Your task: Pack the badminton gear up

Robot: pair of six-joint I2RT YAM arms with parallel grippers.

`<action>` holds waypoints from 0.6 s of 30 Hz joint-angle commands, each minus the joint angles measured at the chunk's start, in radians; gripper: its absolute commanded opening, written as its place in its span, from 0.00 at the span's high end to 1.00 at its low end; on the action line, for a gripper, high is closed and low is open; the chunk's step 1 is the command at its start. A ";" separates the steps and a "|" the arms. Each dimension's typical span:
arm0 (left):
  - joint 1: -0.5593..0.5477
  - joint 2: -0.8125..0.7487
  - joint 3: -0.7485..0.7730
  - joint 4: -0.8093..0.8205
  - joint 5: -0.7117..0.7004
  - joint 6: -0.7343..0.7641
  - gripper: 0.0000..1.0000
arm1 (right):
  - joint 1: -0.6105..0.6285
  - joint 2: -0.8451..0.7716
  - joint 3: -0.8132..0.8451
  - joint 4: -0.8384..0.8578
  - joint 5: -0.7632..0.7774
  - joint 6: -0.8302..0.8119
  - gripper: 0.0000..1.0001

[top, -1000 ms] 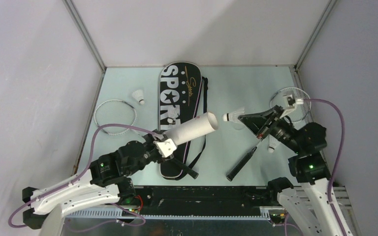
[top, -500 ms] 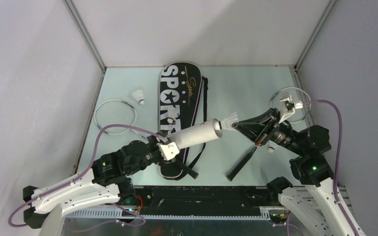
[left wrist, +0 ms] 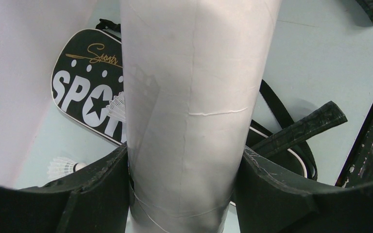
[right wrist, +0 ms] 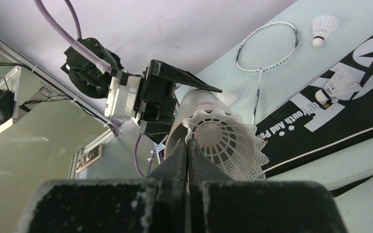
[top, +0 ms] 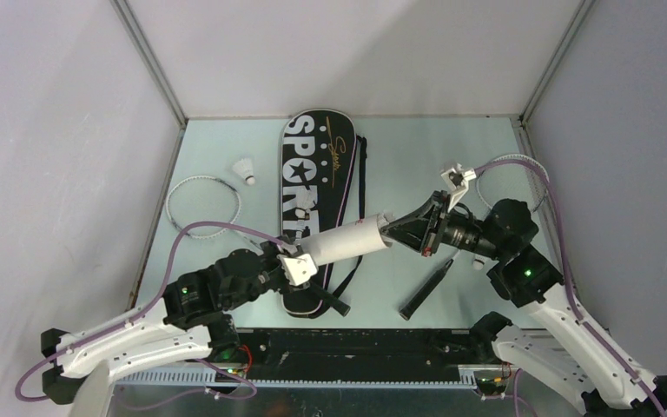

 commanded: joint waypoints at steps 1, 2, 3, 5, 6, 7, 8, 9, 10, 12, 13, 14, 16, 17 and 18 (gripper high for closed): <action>0.001 -0.013 0.002 0.046 0.012 0.020 0.55 | 0.026 0.022 0.020 0.009 0.032 -0.030 1.00; 0.002 -0.013 0.002 0.046 0.011 0.021 0.55 | 0.036 0.026 0.020 0.009 0.034 -0.034 1.00; 0.001 -0.014 0.002 0.047 0.012 0.022 0.55 | 0.040 0.034 0.020 0.011 0.039 -0.034 1.00; 0.001 -0.016 0.002 0.048 0.012 0.022 0.55 | 0.059 0.047 0.020 0.013 0.045 -0.037 1.00; 0.001 -0.017 0.002 0.048 0.012 0.022 0.55 | 0.063 0.051 0.020 0.014 0.048 -0.038 1.00; 0.001 -0.019 0.002 0.049 0.012 0.022 0.55 | 0.075 0.059 0.020 0.015 0.050 -0.038 1.00; 0.002 -0.019 0.002 0.049 0.011 0.021 0.55 | 0.080 0.062 0.020 0.017 0.053 -0.040 1.00; 0.001 -0.020 0.002 0.049 0.010 0.022 0.55 | 0.088 0.070 0.020 0.021 0.056 -0.039 1.00; 0.001 -0.020 0.002 0.049 0.010 0.021 0.55 | 0.093 0.073 0.020 0.021 0.059 -0.041 1.00; 0.002 -0.021 0.000 0.051 0.011 0.022 0.55 | 0.103 0.084 0.020 0.025 0.061 -0.041 1.00; 0.001 -0.021 0.000 0.051 0.011 0.023 0.55 | 0.107 0.092 0.020 0.028 0.059 -0.040 1.00; 0.000 -0.021 0.000 0.051 0.010 0.023 0.55 | 0.109 0.098 0.020 0.030 0.058 -0.040 1.00; 0.000 -0.023 -0.001 0.051 0.011 0.025 0.55 | 0.111 0.105 0.020 0.031 0.051 -0.035 1.00; 0.001 -0.023 -0.002 0.052 0.010 0.026 0.55 | 0.112 0.108 0.020 0.031 0.048 -0.031 1.00; 0.001 -0.024 -0.003 0.052 0.010 0.025 0.55 | 0.112 0.112 0.019 0.046 0.042 -0.028 1.00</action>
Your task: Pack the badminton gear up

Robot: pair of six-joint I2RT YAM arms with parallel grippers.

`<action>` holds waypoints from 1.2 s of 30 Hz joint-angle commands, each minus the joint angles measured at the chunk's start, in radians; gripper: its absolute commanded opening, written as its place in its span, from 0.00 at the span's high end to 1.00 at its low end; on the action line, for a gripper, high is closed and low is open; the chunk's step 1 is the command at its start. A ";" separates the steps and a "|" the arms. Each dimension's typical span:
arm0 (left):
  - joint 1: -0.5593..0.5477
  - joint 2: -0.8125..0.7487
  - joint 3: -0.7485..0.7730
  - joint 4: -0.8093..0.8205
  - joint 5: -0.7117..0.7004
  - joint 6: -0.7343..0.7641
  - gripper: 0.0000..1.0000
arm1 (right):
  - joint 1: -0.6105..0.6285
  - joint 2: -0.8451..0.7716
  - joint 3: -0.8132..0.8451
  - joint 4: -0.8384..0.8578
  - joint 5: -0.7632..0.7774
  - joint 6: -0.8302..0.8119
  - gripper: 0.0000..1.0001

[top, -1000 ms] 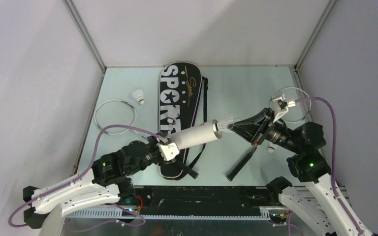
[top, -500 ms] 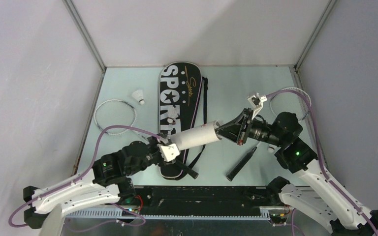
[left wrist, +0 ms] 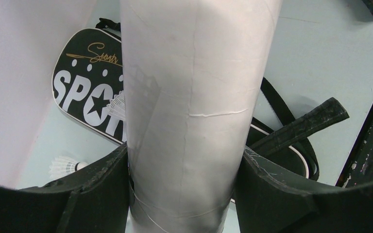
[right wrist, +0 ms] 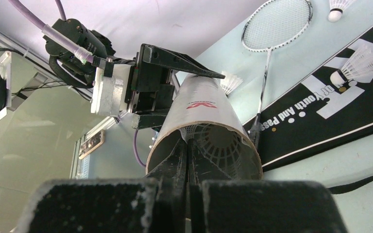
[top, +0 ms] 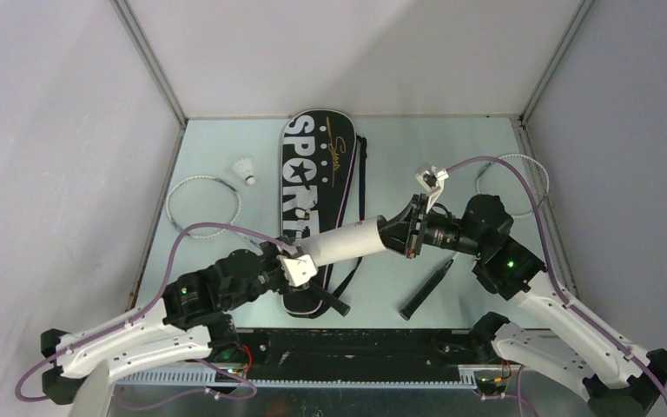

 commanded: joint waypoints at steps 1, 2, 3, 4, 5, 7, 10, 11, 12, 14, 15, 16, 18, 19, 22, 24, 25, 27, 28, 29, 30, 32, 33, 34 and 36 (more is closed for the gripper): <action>0.002 -0.018 -0.002 0.059 0.010 0.016 0.55 | 0.009 0.013 0.020 0.056 -0.004 0.000 1.00; 0.002 -0.019 -0.004 0.057 0.009 0.016 0.55 | 0.009 0.015 0.020 0.064 -0.007 0.002 0.99; 0.001 -0.020 -0.004 0.058 0.007 0.017 0.55 | 0.010 0.015 0.020 0.066 -0.007 0.008 0.97; 0.001 -0.021 -0.004 0.059 0.007 0.017 0.55 | 0.009 0.014 0.020 0.067 -0.005 0.011 0.95; 0.001 -0.022 -0.004 0.058 0.002 0.017 0.55 | 0.010 0.012 0.020 0.064 0.004 0.018 0.91; 0.002 -0.020 -0.005 0.059 -0.006 0.017 0.55 | 0.008 0.004 0.020 0.051 0.030 0.031 0.84; 0.002 -0.019 -0.005 0.058 -0.018 0.017 0.55 | -0.002 -0.028 0.020 -0.006 0.075 0.046 0.72; 0.001 -0.018 -0.005 0.057 -0.025 0.016 0.55 | -0.007 -0.037 0.020 -0.017 0.094 0.054 0.70; 0.001 -0.018 -0.006 0.056 -0.028 0.017 0.55 | -0.016 -0.055 0.020 -0.041 0.102 0.057 0.68; 0.001 -0.018 -0.006 0.056 -0.040 0.017 0.54 | -0.034 -0.087 0.020 -0.081 0.130 0.071 0.65; 0.000 -0.016 -0.006 0.057 -0.048 0.016 0.55 | -0.043 -0.109 0.020 -0.099 0.159 0.085 0.64; 0.000 -0.015 -0.006 0.056 -0.053 0.017 0.55 | -0.063 -0.121 0.020 -0.133 0.177 0.093 0.62; 0.001 -0.013 -0.006 0.056 -0.062 0.015 0.55 | -0.096 -0.157 0.020 -0.184 0.225 0.131 0.59; 0.001 -0.012 -0.006 0.055 -0.067 0.016 0.54 | -0.107 -0.178 0.020 -0.201 0.252 0.140 0.59; 0.001 -0.009 -0.004 0.053 -0.077 0.015 0.55 | -0.162 -0.215 0.020 -0.274 0.324 0.189 0.58; 0.001 -0.010 -0.003 0.051 -0.081 0.014 0.55 | -0.190 -0.239 0.020 -0.328 0.386 0.228 0.58; 0.002 -0.011 -0.003 0.051 -0.082 0.014 0.55 | -0.203 -0.251 0.020 -0.373 0.451 0.242 0.58; 0.001 -0.013 -0.003 0.049 -0.082 0.012 0.55 | -0.218 -0.260 0.020 -0.447 0.565 0.283 0.59; 0.001 -0.015 -0.003 0.049 -0.083 0.012 0.55 | -0.221 -0.260 0.020 -0.473 0.645 0.304 0.59; 0.001 -0.017 -0.003 0.050 -0.083 0.011 0.55 | -0.229 -0.257 0.020 -0.521 0.683 0.314 0.59; 0.002 -0.019 -0.003 0.050 -0.081 0.011 0.54 | -0.233 -0.250 0.020 -0.545 0.747 0.327 0.59; 0.002 -0.020 -0.003 0.050 -0.080 0.011 0.54 | -0.249 -0.229 0.019 -0.594 0.829 0.312 0.59; 0.002 -0.020 -0.003 0.050 -0.078 0.011 0.54 | -0.261 -0.220 0.020 -0.605 0.850 0.294 0.59; 0.002 -0.020 -0.003 0.050 -0.075 0.011 0.54 | -0.267 -0.193 0.020 -0.606 0.894 0.241 0.59; 0.001 -0.019 -0.001 0.049 -0.071 0.011 0.54 | -0.297 -0.143 0.023 -0.611 0.948 0.164 0.59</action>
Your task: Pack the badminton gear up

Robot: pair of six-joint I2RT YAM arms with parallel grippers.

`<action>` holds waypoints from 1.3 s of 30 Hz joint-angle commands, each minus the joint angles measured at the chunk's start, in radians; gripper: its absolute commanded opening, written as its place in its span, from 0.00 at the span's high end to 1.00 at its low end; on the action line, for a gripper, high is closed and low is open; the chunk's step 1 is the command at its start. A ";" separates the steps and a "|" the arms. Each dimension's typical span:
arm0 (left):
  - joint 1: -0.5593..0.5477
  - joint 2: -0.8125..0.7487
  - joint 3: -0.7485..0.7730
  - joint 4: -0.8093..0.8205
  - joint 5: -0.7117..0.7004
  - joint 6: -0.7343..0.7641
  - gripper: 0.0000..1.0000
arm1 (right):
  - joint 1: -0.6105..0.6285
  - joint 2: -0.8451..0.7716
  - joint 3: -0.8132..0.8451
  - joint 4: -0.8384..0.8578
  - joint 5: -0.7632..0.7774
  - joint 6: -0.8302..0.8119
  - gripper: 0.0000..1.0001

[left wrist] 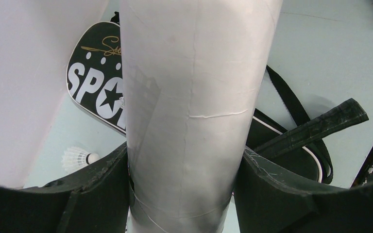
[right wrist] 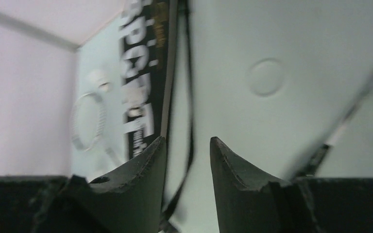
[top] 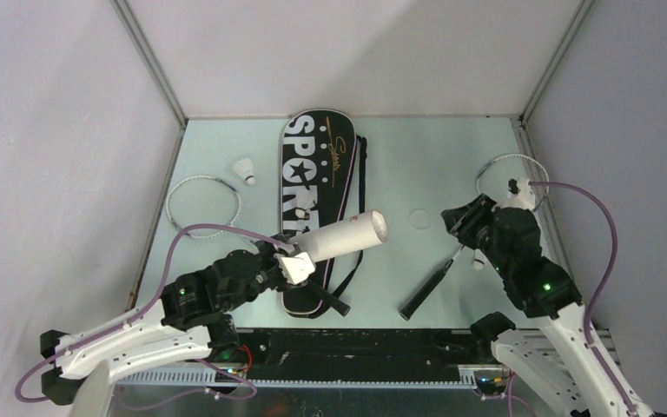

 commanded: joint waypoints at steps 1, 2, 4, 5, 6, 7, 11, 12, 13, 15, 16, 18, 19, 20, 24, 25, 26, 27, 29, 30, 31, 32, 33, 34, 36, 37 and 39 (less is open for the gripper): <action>0.001 -0.012 0.000 0.051 -0.011 0.003 0.54 | -0.050 0.098 0.026 -0.068 0.226 -0.156 0.58; 0.000 -0.013 0.000 0.050 -0.011 0.003 0.54 | -0.076 0.144 0.030 -0.073 0.238 -0.181 0.57; 0.001 -0.015 0.000 0.051 -0.010 0.003 0.54 | -0.129 0.217 0.047 -0.076 0.204 -0.276 0.55; 0.001 -0.017 0.000 0.051 -0.009 0.002 0.54 | -0.146 0.242 0.062 -0.076 0.178 -0.352 0.54; 0.000 -0.017 0.000 0.051 -0.008 0.002 0.54 | -0.180 0.295 0.072 -0.087 0.140 -0.384 0.54; 0.001 -0.016 0.000 0.051 -0.007 0.003 0.54 | -0.195 0.318 0.094 -0.095 0.128 -0.429 0.53; 0.000 -0.013 0.001 0.050 -0.005 0.003 0.54 | -0.287 0.506 0.174 -0.161 0.073 -0.523 0.52; 0.000 -0.011 0.001 0.049 -0.004 0.003 0.54 | -0.324 0.534 0.198 -0.180 0.058 -0.545 0.52; 0.001 -0.011 0.001 0.049 -0.003 0.003 0.54 | -0.341 0.585 0.208 -0.189 0.024 -0.556 0.52; 0.001 -0.009 0.001 0.049 0.000 0.004 0.54 | -0.395 0.667 0.233 -0.210 -0.015 -0.590 0.52; 0.001 -0.009 0.001 0.047 0.000 0.005 0.54 | -0.405 0.692 0.246 -0.220 -0.024 -0.612 0.52; 0.001 -0.008 0.001 0.048 0.000 0.004 0.54 | -0.431 0.766 0.269 -0.229 -0.055 -0.644 0.51; 0.000 -0.008 0.001 0.047 0.001 0.004 0.54 | -0.443 0.813 0.278 -0.241 -0.065 -0.649 0.50; 0.002 -0.007 0.001 0.047 0.002 0.004 0.54 | -0.445 0.837 0.298 -0.250 -0.055 -0.657 0.50; 0.002 -0.001 0.002 0.046 0.005 0.004 0.54 | -0.447 0.982 0.346 -0.288 -0.019 -0.671 0.50; 0.002 0.000 0.002 0.045 0.006 0.005 0.54 | -0.448 0.997 0.358 -0.292 -0.018 -0.673 0.50; 0.001 0.001 0.001 0.045 0.005 0.006 0.54 | -0.447 1.028 0.362 -0.294 -0.018 -0.678 0.50; 0.001 0.002 0.001 0.046 0.007 0.006 0.54 | -0.461 1.043 0.373 -0.301 -0.017 -0.681 0.50; 0.001 0.002 0.001 0.046 0.008 0.006 0.54 | -0.474 1.084 0.391 -0.310 -0.010 -0.695 0.48; 0.000 0.002 0.001 0.046 0.009 0.006 0.54 | -0.477 1.109 0.397 -0.314 -0.006 -0.698 0.48; 0.001 0.003 0.001 0.045 0.011 0.008 0.54 | -0.479 1.119 0.405 -0.319 -0.005 -0.705 0.47; 0.001 0.004 0.001 0.045 0.012 0.008 0.54 | -0.482 1.136 0.408 -0.322 -0.004 -0.707 0.47; 0.001 0.005 0.001 0.046 0.011 0.007 0.54 | -0.484 1.144 0.411 -0.327 -0.002 -0.710 0.47; 0.002 0.005 0.001 0.044 0.011 0.008 0.54 | -0.489 1.156 0.411 -0.332 0.003 -0.711 0.46; 0.001 0.004 0.001 0.044 0.012 0.008 0.54 | -0.495 1.170 0.411 -0.338 0.003 -0.712 0.46; 0.002 0.004 0.001 0.045 0.013 0.008 0.54 | -0.497 1.173 0.411 -0.339 0.002 -0.714 0.47; 0.002 0.004 0.001 0.046 0.013 0.009 0.54 | -0.499 1.179 0.411 -0.341 -0.005 -0.716 0.48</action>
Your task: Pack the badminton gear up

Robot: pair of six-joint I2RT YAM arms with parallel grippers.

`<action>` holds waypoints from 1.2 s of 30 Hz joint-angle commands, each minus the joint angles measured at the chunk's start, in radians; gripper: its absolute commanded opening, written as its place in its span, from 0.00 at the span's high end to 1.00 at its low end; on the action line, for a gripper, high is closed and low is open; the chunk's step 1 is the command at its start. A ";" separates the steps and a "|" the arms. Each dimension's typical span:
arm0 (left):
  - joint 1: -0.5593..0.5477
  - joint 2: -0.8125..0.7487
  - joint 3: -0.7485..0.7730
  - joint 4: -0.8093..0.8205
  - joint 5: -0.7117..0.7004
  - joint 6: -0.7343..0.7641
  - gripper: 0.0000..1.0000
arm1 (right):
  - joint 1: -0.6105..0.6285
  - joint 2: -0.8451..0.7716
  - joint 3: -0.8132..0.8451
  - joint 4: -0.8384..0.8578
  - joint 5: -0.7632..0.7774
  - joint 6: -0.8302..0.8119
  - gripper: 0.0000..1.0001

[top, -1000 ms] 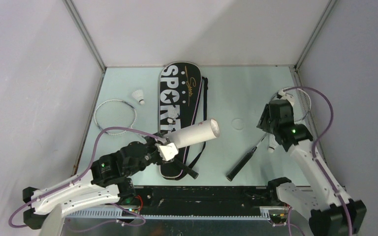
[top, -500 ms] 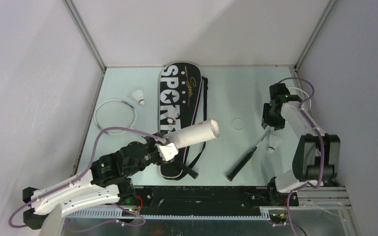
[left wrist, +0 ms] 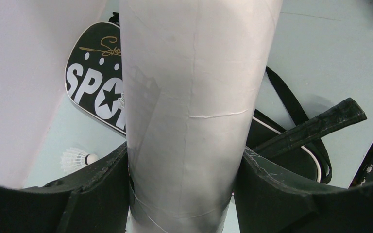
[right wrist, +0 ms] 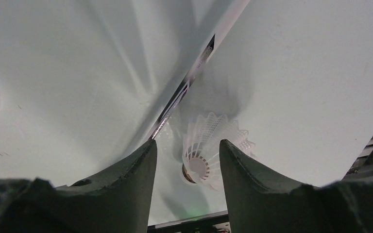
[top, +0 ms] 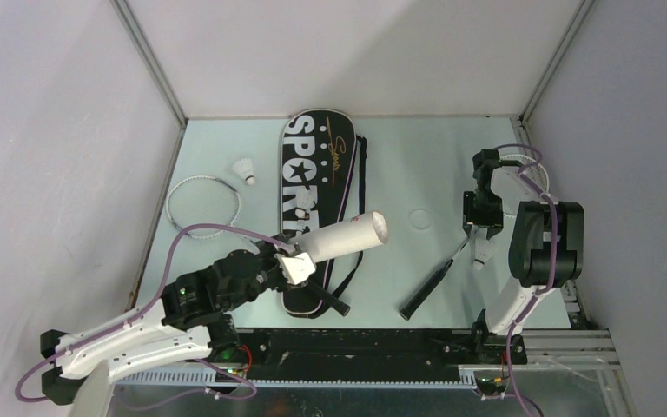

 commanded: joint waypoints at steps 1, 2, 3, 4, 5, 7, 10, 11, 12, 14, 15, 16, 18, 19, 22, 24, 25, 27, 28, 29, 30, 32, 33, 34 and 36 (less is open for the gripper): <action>0.001 -0.004 0.001 0.045 0.008 0.009 0.54 | -0.008 0.013 0.037 -0.028 0.004 -0.022 0.48; 0.001 -0.004 0.001 0.044 0.007 0.009 0.54 | -0.009 0.014 0.037 -0.029 -0.003 -0.023 0.51; 0.001 -0.004 0.001 0.044 0.008 0.009 0.55 | -0.009 0.015 0.036 -0.032 -0.004 -0.023 0.53; 0.002 -0.005 0.001 0.044 0.009 0.009 0.55 | -0.009 0.017 0.037 -0.033 -0.009 -0.022 0.56; 0.002 -0.006 0.002 0.045 0.010 0.009 0.55 | -0.009 0.017 0.036 -0.037 -0.013 -0.022 0.58; 0.002 -0.006 0.003 0.044 0.010 0.009 0.55 | -0.009 0.019 0.036 -0.042 -0.027 -0.021 0.60; 0.000 -0.004 0.003 0.043 0.012 0.009 0.55 | -0.009 0.019 0.037 -0.049 -0.044 -0.018 0.66; 0.001 -0.003 0.004 0.043 0.012 0.009 0.55 | -0.009 0.021 0.036 -0.053 -0.042 -0.016 0.66; 0.001 -0.003 0.003 0.042 0.013 0.008 0.55 | -0.009 0.021 0.035 -0.054 -0.039 -0.016 0.66; 0.001 -0.003 0.004 0.041 0.015 0.009 0.55 | -0.012 0.028 0.031 -0.061 -0.035 -0.016 0.67; 0.001 -0.003 0.004 0.042 0.015 0.009 0.55 | -0.012 0.030 0.029 -0.066 -0.035 -0.015 0.67; 0.002 -0.004 0.004 0.041 0.016 0.009 0.54 | -0.013 0.035 0.029 -0.067 -0.036 -0.015 0.67; 0.001 -0.005 0.004 0.040 0.017 0.009 0.54 | -0.014 0.036 0.026 -0.066 -0.040 -0.015 0.70; 0.002 -0.006 0.005 0.040 0.018 0.009 0.55 | -0.014 0.035 0.023 -0.065 -0.040 -0.015 0.75; 0.002 -0.006 0.004 0.040 0.020 0.009 0.55 | -0.014 0.024 0.020 -0.062 -0.039 -0.012 0.86; 0.001 -0.005 0.004 0.041 0.021 0.009 0.55 | -0.014 0.008 0.020 -0.060 -0.038 -0.009 0.95; 0.001 -0.005 0.006 0.040 0.022 0.009 0.55 | -0.014 -0.006 0.020 -0.060 -0.037 -0.004 1.00; 0.002 -0.002 0.005 0.040 0.024 0.008 0.55 | -0.014 -0.028 0.020 -0.057 -0.038 0.002 1.00; 0.002 -0.003 0.006 0.040 0.023 0.009 0.55 | -0.014 -0.036 0.020 -0.056 -0.036 0.004 1.00; 0.001 -0.003 0.005 0.040 0.024 0.009 0.55 | -0.014 -0.051 0.020 -0.056 -0.033 0.010 1.00; 0.002 -0.003 0.005 0.040 0.023 0.009 0.55 | -0.014 -0.058 0.022 -0.059 -0.030 0.015 1.00; 0.001 -0.005 0.003 0.042 0.023 0.009 0.55 | -0.014 -0.085 0.028 -0.068 -0.023 0.025 1.00; 0.002 -0.005 0.003 0.041 0.022 0.009 0.55 | -0.014 -0.104 0.030 -0.072 -0.021 0.029 1.00; 0.001 -0.006 0.003 0.043 0.021 0.007 0.55 | -0.014 -0.126 0.037 -0.081 -0.019 0.038 1.00; 0.001 -0.006 0.003 0.046 0.016 0.008 0.55 | -0.014 -0.162 0.052 -0.098 -0.011 0.050 1.00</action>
